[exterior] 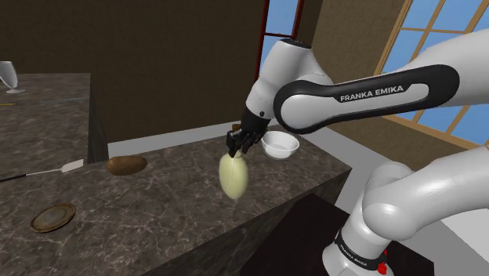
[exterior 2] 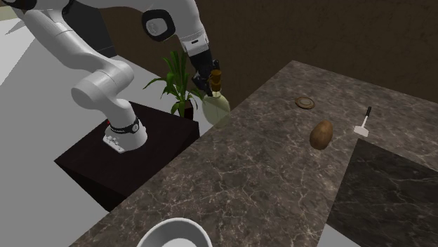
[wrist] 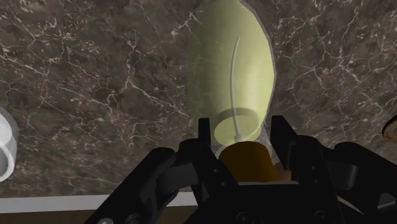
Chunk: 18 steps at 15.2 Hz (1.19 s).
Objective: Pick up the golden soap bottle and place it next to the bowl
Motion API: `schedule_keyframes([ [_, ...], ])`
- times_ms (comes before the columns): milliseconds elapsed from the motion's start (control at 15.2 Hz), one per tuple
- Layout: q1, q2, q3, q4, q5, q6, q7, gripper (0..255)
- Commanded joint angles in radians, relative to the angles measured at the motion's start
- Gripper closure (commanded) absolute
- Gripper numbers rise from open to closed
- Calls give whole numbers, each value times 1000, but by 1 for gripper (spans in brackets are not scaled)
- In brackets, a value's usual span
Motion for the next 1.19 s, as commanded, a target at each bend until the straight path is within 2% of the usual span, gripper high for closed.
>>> schedule_keyframes([
  [0, -2, -9, -6, 20, -3, -29, -2, 255],
  [1122, -17, -30, -41, 235, -32, -264, -4, 255],
])
